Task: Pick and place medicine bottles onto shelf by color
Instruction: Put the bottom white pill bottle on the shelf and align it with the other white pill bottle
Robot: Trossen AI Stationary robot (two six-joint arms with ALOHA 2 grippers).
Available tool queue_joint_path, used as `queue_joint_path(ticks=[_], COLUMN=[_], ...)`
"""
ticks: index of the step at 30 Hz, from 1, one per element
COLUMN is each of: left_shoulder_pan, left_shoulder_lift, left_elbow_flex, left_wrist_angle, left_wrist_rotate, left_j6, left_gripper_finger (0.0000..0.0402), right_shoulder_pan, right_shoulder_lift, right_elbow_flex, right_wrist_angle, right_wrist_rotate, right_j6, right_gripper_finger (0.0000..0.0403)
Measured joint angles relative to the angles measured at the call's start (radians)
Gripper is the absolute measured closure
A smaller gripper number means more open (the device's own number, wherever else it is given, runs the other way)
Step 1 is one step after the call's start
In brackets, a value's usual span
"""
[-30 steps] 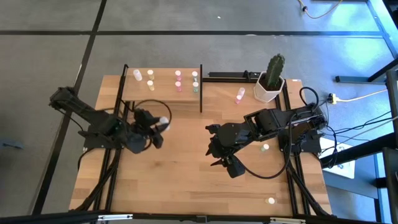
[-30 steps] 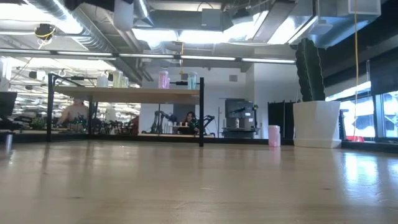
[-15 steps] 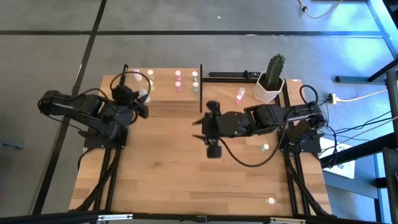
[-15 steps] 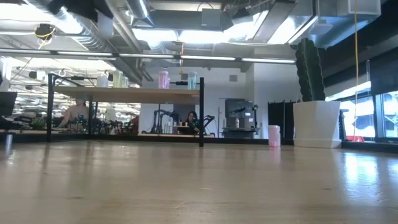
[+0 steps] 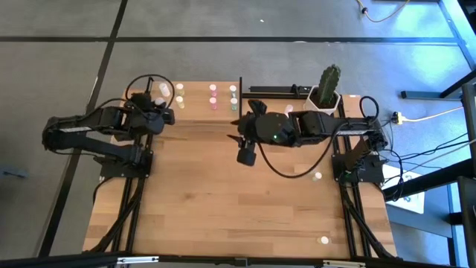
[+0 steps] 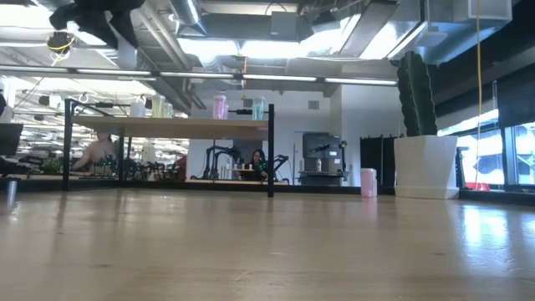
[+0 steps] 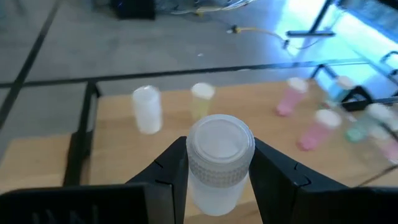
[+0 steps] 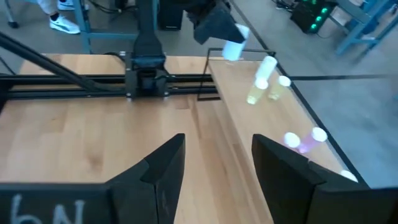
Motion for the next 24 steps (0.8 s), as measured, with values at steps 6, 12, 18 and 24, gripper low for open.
queue_joint_path(ticks=[6,12,18,24], left_shoulder_pan=[0.049,0.063,0.064,0.079], left_shoulder_lift=[0.003,0.003,0.002,0.003], left_elbow_flex=[-0.031,-0.114,-0.154,-0.184], left_wrist_angle=[-0.074,-0.071,-0.067,-0.033], left_wrist_rotate=[0.013,0.013,-0.077,-0.098], left_j6=[-0.083,-0.137,-0.167,-0.179], left_gripper_finger=[0.0276,0.0276,0.0276,0.0276], right_shoulder_pan=[-0.031,-0.057,-0.077,-0.090], right_shoulder_lift=[0.000,0.000,0.000,0.000], right_elbow_flex=[0.000,0.000,0.000,0.000], right_wrist_angle=[0.000,0.000,0.000,0.000], right_wrist_rotate=[0.000,-0.007,-0.056,-0.062], right_j6=[-0.007,-0.035,-0.058,-0.058], right_gripper_finger=[0.0215,0.0215,0.0214,0.0214])
